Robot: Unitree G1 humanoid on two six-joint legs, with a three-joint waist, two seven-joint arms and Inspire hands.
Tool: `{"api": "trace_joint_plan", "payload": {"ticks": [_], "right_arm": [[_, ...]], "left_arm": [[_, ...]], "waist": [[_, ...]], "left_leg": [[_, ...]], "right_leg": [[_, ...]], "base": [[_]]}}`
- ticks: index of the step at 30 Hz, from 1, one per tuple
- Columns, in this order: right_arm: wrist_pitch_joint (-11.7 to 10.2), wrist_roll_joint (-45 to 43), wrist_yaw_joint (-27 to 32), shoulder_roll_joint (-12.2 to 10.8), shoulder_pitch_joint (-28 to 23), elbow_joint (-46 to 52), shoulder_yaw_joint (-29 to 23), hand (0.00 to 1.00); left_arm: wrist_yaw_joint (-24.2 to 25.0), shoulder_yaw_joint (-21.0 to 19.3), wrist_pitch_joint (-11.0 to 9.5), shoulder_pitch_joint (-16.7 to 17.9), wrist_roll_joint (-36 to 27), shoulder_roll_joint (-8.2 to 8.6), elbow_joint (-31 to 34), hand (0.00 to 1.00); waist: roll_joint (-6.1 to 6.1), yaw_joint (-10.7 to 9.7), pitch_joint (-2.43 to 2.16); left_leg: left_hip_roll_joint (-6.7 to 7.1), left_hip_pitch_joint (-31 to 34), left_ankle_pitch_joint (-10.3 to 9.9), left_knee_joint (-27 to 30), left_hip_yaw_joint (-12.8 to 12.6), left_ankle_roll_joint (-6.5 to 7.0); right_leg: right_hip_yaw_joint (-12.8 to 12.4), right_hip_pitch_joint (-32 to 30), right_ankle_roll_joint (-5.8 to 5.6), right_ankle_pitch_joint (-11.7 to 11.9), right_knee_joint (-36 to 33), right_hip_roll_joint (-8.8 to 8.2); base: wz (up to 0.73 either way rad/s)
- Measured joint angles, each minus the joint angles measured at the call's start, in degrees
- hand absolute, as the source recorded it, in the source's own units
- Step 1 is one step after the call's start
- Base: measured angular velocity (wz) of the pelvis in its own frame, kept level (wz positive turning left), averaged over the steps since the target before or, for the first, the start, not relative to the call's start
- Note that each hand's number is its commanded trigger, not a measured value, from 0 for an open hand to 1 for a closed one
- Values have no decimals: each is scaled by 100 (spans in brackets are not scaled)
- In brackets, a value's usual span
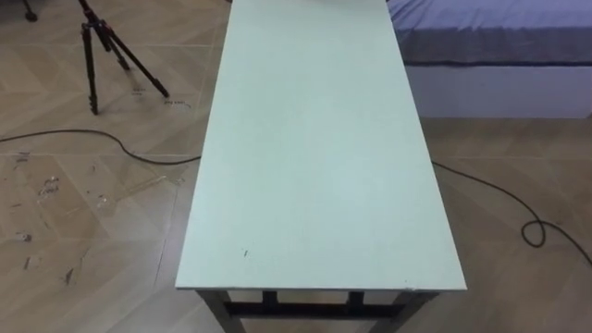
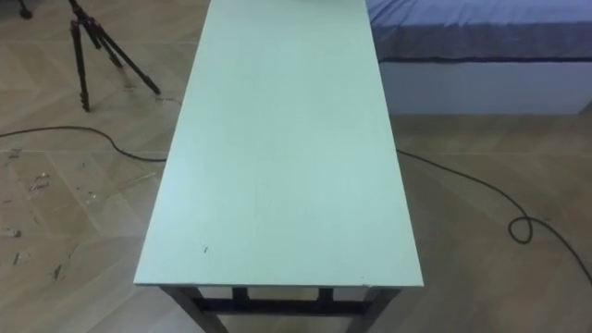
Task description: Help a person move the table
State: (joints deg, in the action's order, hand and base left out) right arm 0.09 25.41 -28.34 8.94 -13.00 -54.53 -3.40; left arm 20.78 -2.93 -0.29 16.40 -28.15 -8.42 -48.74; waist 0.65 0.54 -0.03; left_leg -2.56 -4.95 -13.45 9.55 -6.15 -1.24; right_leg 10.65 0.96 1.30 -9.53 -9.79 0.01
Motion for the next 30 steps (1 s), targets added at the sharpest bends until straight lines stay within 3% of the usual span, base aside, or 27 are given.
{"api": "trace_joint_plan", "payload": {"ticks": [6, 7, 15, 23, 25, 30], "right_arm": [[132, 578, -270, 23, -418, 765, 283, 0], [138, 618, -321, 27, -515, 999, 362, 0], [371, 1535, -777, 25, -761, 2008, 990, 0], [376, 1956, -882, 61, -714, 2201, 1441, 0], [378, 1955, -871, 136, -740, 2405, 1633, 0], [377, 1961, -871, 233, -747, 3066, 1847, 0]], "left_arm": [[295, 596, 34, 371, -514, -18, 776, 0], [372, 670, 61, 455, -642, -84, 943, 0], [592, 1307, 239, 672, -1518, -182, 1968, 0], [628, 1653, 280, 679, -2059, -277, 2486, 0], [628, 1767, 282, 690, -2062, -375, 2792, 0], [647, 1860, 283, 653, -2288, -430, 3289, 0]], "waist": [[-14, 2, 9], [-22, 1, 18], [-136, -11, 24], [-162, -12, 17], [-159, -10, 19], [-155, -18, 43]], "left_leg": [[-10, 44, 0, 4, 2, 0], [-16, 45, 0, 4, -1, 0], [12, 27, 1, 21, -30, 1], [2, 34, 1, 117, -76, 1], [-8, 32, 0, 117, -162, 1], [-2, -18, 0, 111, -193, 1]], "right_leg": [[49, -83, 2, -1, -56, -31], [49, -104, 3, -3, -93, -29], [41, -91, -2, -8, -113, -64], [42, -69, 0, -7, -121, -66], [34, -60, 2, -6, -144, -65], [-17, -64, 2, -6, -198, -70]], "base": [[3], [-4], [0], [0], [-6], [-7]]}}
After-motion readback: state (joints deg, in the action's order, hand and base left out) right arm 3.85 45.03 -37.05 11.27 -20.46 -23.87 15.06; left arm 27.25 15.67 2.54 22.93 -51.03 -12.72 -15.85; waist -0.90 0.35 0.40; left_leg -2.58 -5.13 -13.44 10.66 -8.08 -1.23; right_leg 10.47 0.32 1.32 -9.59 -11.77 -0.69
